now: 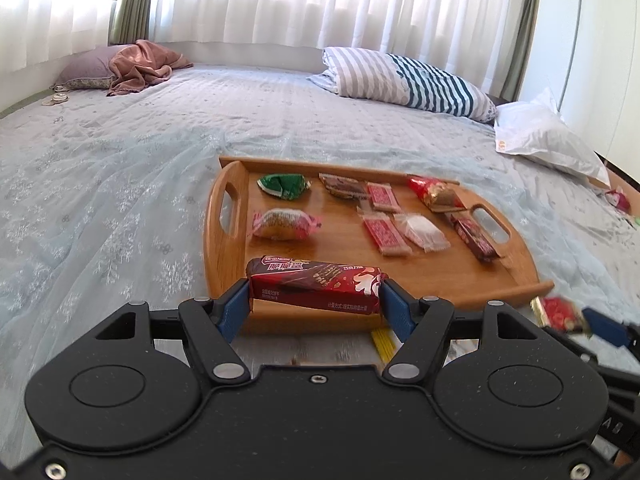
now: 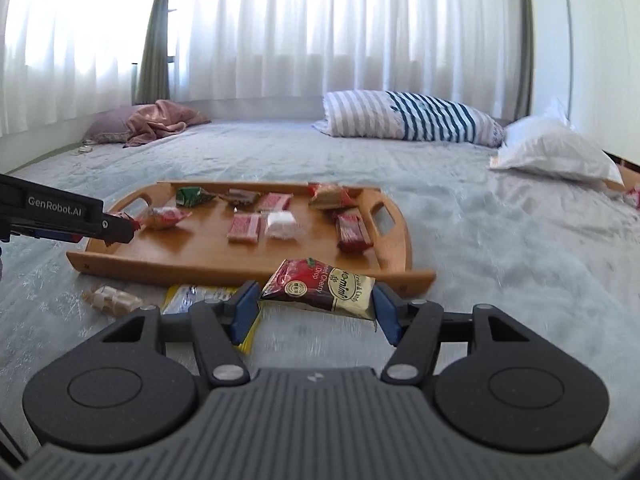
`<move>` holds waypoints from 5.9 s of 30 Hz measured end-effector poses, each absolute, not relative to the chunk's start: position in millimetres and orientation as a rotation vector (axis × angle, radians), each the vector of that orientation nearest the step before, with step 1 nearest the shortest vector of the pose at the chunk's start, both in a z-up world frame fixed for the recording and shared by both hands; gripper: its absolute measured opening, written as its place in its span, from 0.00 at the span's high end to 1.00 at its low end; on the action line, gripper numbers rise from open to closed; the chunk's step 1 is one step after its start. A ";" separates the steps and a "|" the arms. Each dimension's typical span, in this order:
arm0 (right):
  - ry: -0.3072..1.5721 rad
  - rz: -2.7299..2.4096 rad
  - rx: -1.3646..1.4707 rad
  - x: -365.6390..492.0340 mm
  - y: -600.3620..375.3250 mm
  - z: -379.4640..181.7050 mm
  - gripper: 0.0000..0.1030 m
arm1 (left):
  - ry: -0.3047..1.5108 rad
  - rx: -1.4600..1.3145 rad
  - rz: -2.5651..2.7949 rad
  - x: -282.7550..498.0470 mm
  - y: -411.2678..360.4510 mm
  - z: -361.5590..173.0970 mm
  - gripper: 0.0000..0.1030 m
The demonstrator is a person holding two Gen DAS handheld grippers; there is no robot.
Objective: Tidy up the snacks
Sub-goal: 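Carry both held snacks up and over onto the wooden tray, then lower both snacks onto the tray and open both tools, then grasp the clear cookie packet with the left tool while the right tool grasps the yellow packet, then carry both held packets up and over onto the wooden tray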
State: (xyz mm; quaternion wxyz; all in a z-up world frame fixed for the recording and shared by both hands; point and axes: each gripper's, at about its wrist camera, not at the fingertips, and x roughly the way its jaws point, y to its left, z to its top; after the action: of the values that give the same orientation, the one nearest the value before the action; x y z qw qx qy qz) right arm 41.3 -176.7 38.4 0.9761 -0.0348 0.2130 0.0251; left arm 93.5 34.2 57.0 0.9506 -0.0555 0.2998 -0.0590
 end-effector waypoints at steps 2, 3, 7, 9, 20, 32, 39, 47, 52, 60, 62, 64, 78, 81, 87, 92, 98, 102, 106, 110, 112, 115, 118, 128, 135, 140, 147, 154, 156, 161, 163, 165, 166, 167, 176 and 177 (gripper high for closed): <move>0.425 0.077 -0.098 54.3 -177.4 41.6 0.37 | 0.609 -0.117 -0.110 101.6 34.4 56.8 0.34; 0.427 0.093 -0.105 61.5 -177.5 42.5 0.37 | 0.610 -0.119 -0.105 106.0 34.8 56.5 0.34; 0.447 0.130 -0.118 86.9 -178.6 42.6 0.37 | 0.620 -0.134 -0.088 124.6 35.7 52.2 0.34; 0.444 0.144 -0.145 95.8 -176.5 41.6 0.37 | 0.629 -0.140 -0.082 133.3 35.2 49.2 0.34; 0.524 0.224 -0.197 140.6 -166.4 21.3 0.36 | 0.661 -0.129 -0.056 169.3 27.9 28.3 0.34; 0.572 0.228 -0.171 166.8 -165.8 7.5 0.36 | 0.662 -0.116 -0.036 193.1 24.5 19.2 0.34; 0.582 0.215 -0.140 178.6 -171.8 6.7 0.36 | 0.673 -0.119 -0.023 204.9 24.9 15.5 0.34; 0.586 0.200 -0.095 190.0 -177.2 7.8 0.31 | 0.688 -0.116 -0.011 215.1 22.1 13.4 0.30; 0.571 0.201 -0.072 181.5 -180.3 12.4 0.22 | 0.676 -0.093 -0.018 208.6 19.5 19.3 0.14; 0.546 0.214 -0.048 159.9 -185.3 23.7 0.15 | 0.678 -0.076 -0.062 184.5 18.9 30.5 0.06; 0.542 0.229 -0.047 150.0 -184.6 26.6 0.14 | 0.677 -0.062 -0.070 174.8 18.6 32.6 0.06; 0.540 0.247 -0.050 140.9 -183.2 28.1 0.13 | 0.676 -0.048 -0.079 163.7 18.4 34.2 0.05; 0.526 0.297 -0.067 89.2 -170.2 26.3 0.11 | 0.709 -0.081 -0.119 104.6 23.9 30.8 0.04; 0.528 0.298 -0.066 85.5 -169.7 25.3 0.11 | 0.707 -0.071 -0.120 96.4 24.1 31.0 0.04; 0.541 0.310 -0.050 72.7 -169.3 20.1 0.11 | 0.717 -0.055 -0.129 83.7 22.3 27.9 0.04; 0.550 0.308 -0.062 63.1 -169.2 15.3 0.11 | 0.736 -0.061 -0.149 76.6 23.5 22.1 0.04; 0.557 0.305 -0.063 57.6 -171.0 11.1 0.11 | 0.746 -0.059 -0.172 74.6 20.0 18.0 0.05; 0.560 0.308 -0.057 56.1 -171.8 9.0 0.11 | 0.741 -0.061 -0.190 77.4 17.6 17.4 0.11; 0.560 0.311 -0.063 55.3 -169.5 7.1 0.11 | 0.756 -0.068 -0.206 82.1 14.4 14.1 0.27; 0.565 0.320 -0.060 54.3 -166.9 5.6 0.11 | 0.752 -0.058 -0.207 84.1 12.8 13.0 0.39; 0.568 0.326 -0.059 54.1 -164.9 4.6 0.11 | 0.752 -0.062 -0.209 84.5 13.1 13.7 0.43; 0.571 0.339 -0.053 53.7 -160.6 3.3 0.11 | 0.754 -0.071 -0.213 84.3 14.2 15.1 0.47; 0.572 0.350 -0.053 54.0 -154.9 2.3 0.11 | 0.757 -0.081 -0.216 84.2 16.2 16.6 0.49; 0.574 0.341 -0.060 58.8 -137.5 2.0 0.11 | 0.750 -0.097 -0.214 79.8 22.9 21.8 0.50; 0.584 0.309 -0.058 61.4 -128.9 0.7 0.13 | 0.729 -0.106 -0.213 74.7 29.2 29.8 0.51; 0.597 0.300 -0.056 61.1 -125.2 -0.6 0.26 | 0.717 -0.113 -0.204 74.2 32.8 34.1 0.51; 0.576 0.290 -0.059 53.9 -123.8 3.0 0.46 | 0.702 -0.120 -0.199 73.2 35.3 39.5 0.51; 0.579 0.271 -0.043 49.7 -128.1 5.4 0.64 | 0.692 -0.127 -0.199 73.3 36.8 44.1 0.51; 0.585 0.267 -0.039 48.7 -130.4 6.7 0.75 | 0.691 -0.130 -0.199 73.2 37.8 45.0 0.51; 0.582 0.262 -0.038 43.5 -134.8 7.5 0.80 | 0.690 -0.131 -0.197 74.1 38.3 46.1 0.51; 0.571 0.259 -0.038 40.7 -135.6 9.3 0.81 | 0.690 -0.132 -0.197 74.0 38.3 46.4 0.51; 0.555 0.255 -0.040 36.9 -136.5 11.9 0.82 | 0.689 -0.132 -0.197 74.3 38.4 47.0 0.51; 0.547 0.252 -0.040 34.8 -137.1 13.2 0.82 | 0.689 -0.132 -0.197 74.3 38.4 46.9 0.51; 0.540 0.250 -0.041 32.3 -137.9 15.1 0.83 | 0.689 -0.132 -0.197 74.4 38.4 46.9 0.51; 0.470 0.212 -0.020 17.4 -152.9 37.9 0.86 | 0.671 -0.134 -0.199 85.7 37.4 55.4 0.52; 0.462 0.208 -0.019 16.7 -155.0 40.5 0.87 | 0.669 -0.135 -0.200 87.1 37.1 55.9 0.52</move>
State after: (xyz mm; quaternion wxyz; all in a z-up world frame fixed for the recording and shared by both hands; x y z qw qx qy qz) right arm 16.7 -155.0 40.5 0.9681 -0.0093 0.2285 0.1029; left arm 87.1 37.1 55.9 0.9374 -0.0663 0.3276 -0.0980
